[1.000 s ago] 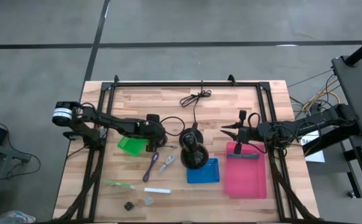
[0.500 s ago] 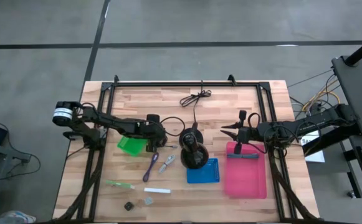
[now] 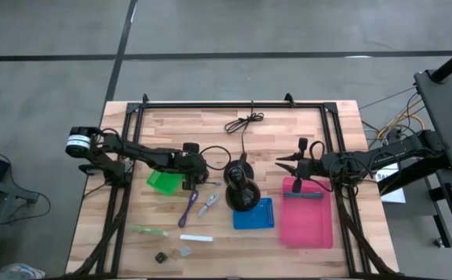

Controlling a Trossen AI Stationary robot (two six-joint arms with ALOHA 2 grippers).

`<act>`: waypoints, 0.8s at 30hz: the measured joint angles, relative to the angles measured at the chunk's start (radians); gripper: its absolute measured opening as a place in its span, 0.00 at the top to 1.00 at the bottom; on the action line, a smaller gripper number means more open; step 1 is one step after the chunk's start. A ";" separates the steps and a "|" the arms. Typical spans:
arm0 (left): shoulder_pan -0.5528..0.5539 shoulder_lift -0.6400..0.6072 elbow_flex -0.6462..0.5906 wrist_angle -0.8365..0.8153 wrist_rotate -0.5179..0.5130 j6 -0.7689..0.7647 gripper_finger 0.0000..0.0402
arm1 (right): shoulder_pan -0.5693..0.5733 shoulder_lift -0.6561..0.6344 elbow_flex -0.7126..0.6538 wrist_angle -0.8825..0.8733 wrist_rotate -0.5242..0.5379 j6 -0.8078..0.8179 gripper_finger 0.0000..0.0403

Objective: Pick and place items into bin
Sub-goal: Put the black charger cable into the pink bin

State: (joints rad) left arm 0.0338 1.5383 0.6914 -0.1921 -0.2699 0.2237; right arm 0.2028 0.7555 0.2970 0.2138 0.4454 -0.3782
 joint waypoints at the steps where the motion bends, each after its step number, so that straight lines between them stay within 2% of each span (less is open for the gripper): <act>1: 0.000 0.000 0.000 0.000 0.000 0.000 0.62 | 0.000 0.000 0.000 0.000 0.000 0.000 0.87; 24: 0.000 0.001 -0.001 -0.001 0.000 0.002 0.77 | 0.000 0.000 0.000 0.000 0.000 0.000 0.87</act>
State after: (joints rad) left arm 0.0338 1.5394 0.6903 -0.1928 -0.2699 0.2256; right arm 0.2028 0.7555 0.2970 0.2138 0.4454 -0.3782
